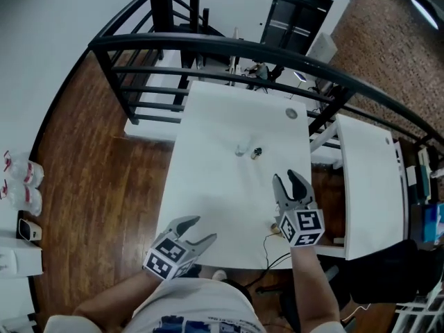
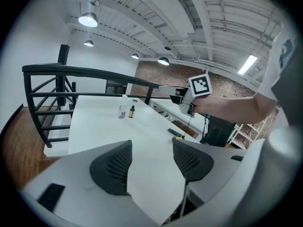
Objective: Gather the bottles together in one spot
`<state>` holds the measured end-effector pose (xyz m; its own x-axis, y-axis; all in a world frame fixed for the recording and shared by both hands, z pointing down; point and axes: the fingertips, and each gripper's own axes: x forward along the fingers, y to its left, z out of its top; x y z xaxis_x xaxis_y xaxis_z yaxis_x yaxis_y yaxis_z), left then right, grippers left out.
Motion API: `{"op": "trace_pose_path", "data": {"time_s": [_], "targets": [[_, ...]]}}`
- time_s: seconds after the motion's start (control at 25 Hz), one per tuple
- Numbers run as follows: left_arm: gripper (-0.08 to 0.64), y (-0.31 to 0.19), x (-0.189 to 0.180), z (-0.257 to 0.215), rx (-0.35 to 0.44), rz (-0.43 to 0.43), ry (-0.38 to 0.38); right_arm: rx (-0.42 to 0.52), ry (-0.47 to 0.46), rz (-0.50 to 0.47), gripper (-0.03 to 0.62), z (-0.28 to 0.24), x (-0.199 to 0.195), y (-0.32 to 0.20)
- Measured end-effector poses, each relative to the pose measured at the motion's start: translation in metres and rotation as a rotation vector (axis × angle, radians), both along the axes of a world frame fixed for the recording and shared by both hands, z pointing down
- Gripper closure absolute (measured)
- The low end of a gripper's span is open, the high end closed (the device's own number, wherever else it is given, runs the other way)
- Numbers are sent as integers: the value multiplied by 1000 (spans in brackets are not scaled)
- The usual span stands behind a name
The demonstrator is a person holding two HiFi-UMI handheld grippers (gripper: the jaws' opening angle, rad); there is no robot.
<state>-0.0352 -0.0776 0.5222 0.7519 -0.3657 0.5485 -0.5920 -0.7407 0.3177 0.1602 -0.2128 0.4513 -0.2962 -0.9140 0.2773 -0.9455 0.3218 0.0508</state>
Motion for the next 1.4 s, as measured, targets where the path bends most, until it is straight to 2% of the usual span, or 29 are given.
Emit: {"op": "trace_pose_path", "data": {"time_s": [0.16, 0.28, 0.52, 0.72, 0.96, 1.08, 1.4], "targets": [[314, 21, 10, -18, 33, -65, 16, 44, 61, -52, 399, -31, -2, 83], [314, 48, 13, -31, 59, -123, 26, 39, 59, -57, 399, -35, 3, 148], [314, 108, 13, -46, 84, -220, 11, -42, 21, -108, 394, -15, 8, 260], [316, 157, 11, -55, 84, -283, 2, -100, 9, -146, 393, -3, 21, 323], [316, 196, 11, -53, 81, -331, -31, -106, 7, -172, 393, 1, 31, 358], [314, 199, 15, -57, 91, -346, 2, -97, 13, -178, 393, 6, 35, 360], [310, 198, 34, -54, 88, -288, -3, -164, 55, -152, 393, 46, 62, 346]]}}
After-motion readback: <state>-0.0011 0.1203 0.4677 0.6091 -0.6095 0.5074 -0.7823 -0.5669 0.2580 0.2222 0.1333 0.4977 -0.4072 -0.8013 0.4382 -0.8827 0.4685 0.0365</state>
